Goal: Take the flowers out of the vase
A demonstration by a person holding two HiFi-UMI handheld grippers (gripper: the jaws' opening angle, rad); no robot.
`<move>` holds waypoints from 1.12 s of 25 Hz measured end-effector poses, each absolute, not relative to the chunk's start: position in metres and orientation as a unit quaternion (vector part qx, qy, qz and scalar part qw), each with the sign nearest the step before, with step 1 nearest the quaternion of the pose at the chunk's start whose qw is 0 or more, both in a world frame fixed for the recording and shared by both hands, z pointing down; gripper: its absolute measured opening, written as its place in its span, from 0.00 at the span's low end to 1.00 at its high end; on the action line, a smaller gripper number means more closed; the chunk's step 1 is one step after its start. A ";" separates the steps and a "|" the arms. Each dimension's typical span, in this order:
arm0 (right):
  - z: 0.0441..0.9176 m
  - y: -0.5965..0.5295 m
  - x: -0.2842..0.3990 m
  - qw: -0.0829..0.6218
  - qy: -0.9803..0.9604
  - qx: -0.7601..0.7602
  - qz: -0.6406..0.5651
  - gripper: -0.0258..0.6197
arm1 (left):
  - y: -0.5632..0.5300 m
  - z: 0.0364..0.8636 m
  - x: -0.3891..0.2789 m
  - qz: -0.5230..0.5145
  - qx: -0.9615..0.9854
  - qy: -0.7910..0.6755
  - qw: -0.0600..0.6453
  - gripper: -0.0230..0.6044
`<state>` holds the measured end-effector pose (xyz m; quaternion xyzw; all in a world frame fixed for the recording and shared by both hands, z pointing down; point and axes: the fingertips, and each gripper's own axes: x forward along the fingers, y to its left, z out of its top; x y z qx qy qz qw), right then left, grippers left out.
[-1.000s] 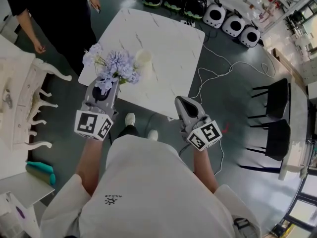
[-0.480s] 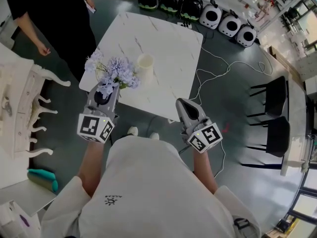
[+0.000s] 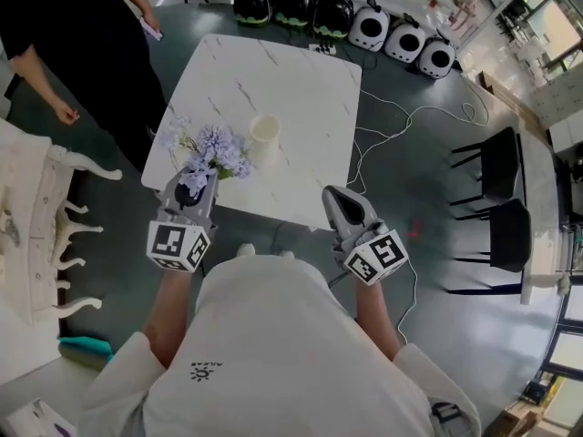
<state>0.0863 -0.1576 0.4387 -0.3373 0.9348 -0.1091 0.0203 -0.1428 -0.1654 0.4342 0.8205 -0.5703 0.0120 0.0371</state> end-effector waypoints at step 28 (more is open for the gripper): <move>0.448 -0.171 0.063 0.001 0.929 -0.355 -0.105 0.04 | -0.194 0.455 -0.155 0.024 0.835 -0.547 0.052 0.15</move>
